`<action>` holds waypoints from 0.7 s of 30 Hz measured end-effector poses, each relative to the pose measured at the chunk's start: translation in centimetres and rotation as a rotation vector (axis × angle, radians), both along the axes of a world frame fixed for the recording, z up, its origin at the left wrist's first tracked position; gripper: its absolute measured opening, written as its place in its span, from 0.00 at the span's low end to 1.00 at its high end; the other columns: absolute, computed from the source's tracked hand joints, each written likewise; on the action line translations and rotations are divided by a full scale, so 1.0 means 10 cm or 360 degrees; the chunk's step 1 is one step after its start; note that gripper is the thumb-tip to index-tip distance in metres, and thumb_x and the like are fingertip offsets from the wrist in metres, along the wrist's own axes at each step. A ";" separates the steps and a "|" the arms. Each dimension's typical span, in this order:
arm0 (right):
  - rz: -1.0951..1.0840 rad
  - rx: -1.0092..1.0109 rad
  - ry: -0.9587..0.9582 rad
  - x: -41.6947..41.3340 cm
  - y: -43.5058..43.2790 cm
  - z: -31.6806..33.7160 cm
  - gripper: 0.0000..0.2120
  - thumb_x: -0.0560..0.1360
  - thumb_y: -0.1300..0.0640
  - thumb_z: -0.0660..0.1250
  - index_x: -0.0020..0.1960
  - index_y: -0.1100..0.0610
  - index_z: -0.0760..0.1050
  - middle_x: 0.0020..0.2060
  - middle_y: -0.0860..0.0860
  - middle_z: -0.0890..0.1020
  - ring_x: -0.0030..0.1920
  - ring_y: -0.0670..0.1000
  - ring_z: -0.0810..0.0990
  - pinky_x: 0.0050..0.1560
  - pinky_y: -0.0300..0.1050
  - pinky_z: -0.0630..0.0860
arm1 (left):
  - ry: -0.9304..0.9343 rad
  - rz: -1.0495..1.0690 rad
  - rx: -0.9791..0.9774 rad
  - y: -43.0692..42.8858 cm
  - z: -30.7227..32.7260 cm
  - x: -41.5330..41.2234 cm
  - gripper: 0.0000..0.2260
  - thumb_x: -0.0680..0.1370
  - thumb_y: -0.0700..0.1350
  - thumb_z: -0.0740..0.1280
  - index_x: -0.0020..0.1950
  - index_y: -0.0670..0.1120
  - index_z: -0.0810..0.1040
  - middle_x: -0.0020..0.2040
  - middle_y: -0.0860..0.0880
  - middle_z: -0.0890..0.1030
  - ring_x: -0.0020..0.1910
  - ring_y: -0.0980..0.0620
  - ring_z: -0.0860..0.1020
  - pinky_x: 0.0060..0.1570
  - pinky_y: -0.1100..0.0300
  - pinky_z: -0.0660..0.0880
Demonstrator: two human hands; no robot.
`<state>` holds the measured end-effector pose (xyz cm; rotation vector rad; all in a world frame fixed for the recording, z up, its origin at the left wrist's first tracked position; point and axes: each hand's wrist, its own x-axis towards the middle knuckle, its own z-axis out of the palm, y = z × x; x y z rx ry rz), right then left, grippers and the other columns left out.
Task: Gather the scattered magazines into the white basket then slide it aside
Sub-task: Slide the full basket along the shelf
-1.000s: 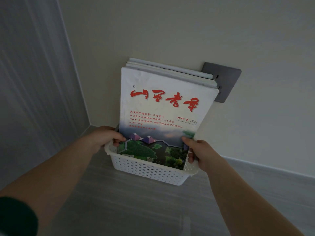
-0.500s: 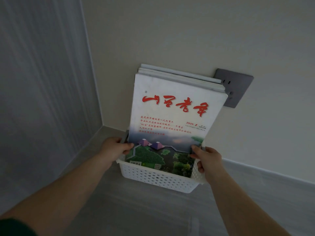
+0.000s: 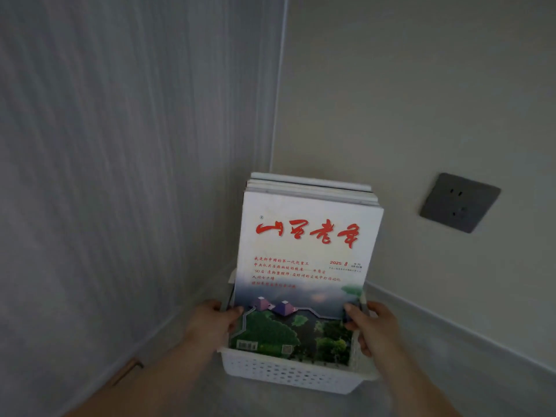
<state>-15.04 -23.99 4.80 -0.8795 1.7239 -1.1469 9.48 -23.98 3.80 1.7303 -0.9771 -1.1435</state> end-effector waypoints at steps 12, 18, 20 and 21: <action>0.0790 -0.0021 0.0023 0.78 0.75 0.11 0.06 0.72 0.60 0.66 0.45 0.60 0.71 0.29 0.55 0.76 0.12 0.40 0.66 0.13 0.31 0.58 | -0.0082 0.0742 -0.0034 1.71 -0.05 0.57 0.07 0.68 0.38 0.72 0.30 0.41 0.77 0.27 0.44 0.78 0.30 0.46 0.75 0.33 0.57 0.71; 0.1036 -0.0088 0.0007 1.14 0.92 0.15 0.04 0.73 0.64 0.65 0.43 0.64 0.70 0.26 0.54 0.72 0.12 0.40 0.65 0.14 0.28 0.59 | -0.0107 0.0876 -0.0024 2.26 -0.07 0.74 0.14 0.70 0.39 0.70 0.24 0.42 0.73 0.12 0.53 0.71 0.24 0.50 0.68 0.23 0.62 0.62; 0.1098 -0.0074 0.0039 1.25 0.93 0.16 0.05 0.72 0.64 0.65 0.40 0.62 0.70 0.25 0.53 0.71 0.12 0.41 0.64 0.14 0.29 0.58 | -0.0122 0.0909 -0.0024 2.36 -0.06 0.79 0.15 0.70 0.39 0.70 0.24 0.42 0.73 0.11 0.53 0.71 0.24 0.51 0.68 0.22 0.62 0.63; 0.1114 -0.0067 0.0056 1.31 0.93 0.17 0.05 0.72 0.64 0.65 0.39 0.61 0.70 0.25 0.53 0.71 0.12 0.41 0.64 0.14 0.29 0.58 | -0.0115 0.0917 -0.0028 2.40 -0.05 0.83 0.15 0.70 0.39 0.70 0.23 0.42 0.73 0.11 0.53 0.71 0.24 0.51 0.68 0.23 0.61 0.63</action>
